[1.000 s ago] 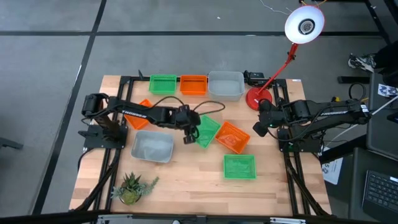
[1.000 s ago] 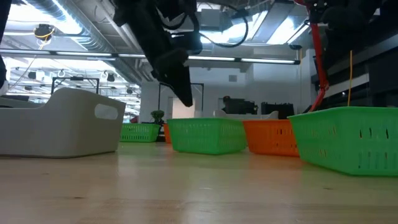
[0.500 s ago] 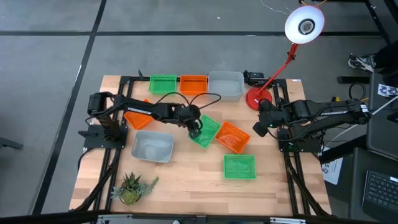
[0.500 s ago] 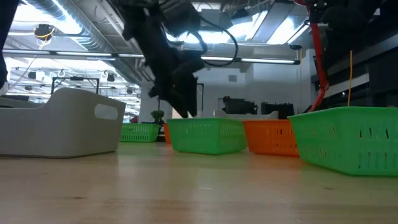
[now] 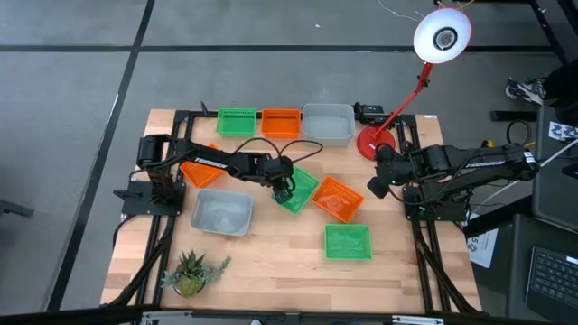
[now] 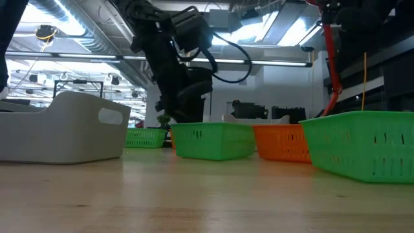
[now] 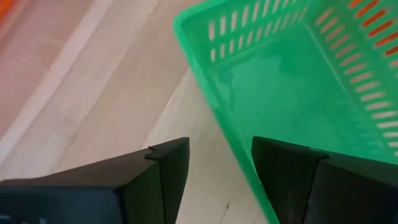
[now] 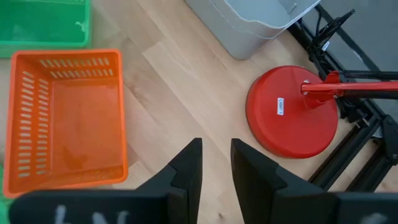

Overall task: Stack baskets by color
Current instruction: Stack the middle green bin on top of the top green bin

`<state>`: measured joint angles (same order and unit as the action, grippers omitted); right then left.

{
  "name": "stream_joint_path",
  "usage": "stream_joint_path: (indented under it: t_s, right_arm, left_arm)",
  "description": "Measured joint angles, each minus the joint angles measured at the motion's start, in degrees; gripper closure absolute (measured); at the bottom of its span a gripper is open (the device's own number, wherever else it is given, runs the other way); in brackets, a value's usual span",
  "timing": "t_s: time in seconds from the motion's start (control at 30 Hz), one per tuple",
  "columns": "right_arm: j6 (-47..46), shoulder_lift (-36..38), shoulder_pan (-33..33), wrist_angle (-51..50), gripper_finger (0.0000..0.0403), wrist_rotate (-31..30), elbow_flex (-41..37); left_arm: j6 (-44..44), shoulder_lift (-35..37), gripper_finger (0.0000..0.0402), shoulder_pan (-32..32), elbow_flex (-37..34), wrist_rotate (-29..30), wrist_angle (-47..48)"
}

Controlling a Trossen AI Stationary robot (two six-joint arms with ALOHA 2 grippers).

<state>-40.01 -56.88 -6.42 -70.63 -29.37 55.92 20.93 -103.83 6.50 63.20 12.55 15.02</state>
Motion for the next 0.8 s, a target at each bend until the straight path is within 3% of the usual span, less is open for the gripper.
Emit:
stream_joint_path:
  t_s: [0.13, 0.33, 0.43, 0.6, 0.8]
  right_arm:
    - [0.2, 0.0, 0.0, 0.0, 0.0318, -0.2, 0.0]
    - [0.2, 0.0, 0.0, 0.0, 0.0318, -1.0, 0.0]
    - [0.2, 0.0, 0.0, 0.0, 0.0318, -1.0, 0.0]
    - [0.2, 0.0, 0.0, -0.1, 0.0318, -1.0, 0.0]
    - [1.6, 0.0, 0.0, -0.1, 0.0318, -1.0, 0.0]
  left_arm:
    - [-2.3, 0.0, 0.0252, 0.4, 0.0, 0.0, 0.6]
    - [-7.9, 0.1, 0.0385, 0.3, 0.0, 2.0, 0.5]
    - [-10.2, 1.5, 0.0396, 0.4, 0.0, 3.0, 1.2]
    - [-15.2, 9.7, 0.0399, 0.3, 0.0, 5.2, 7.4]
    - [-29.9, 22.1, 0.04, 2.3, 0.0, 22.4, 19.0]
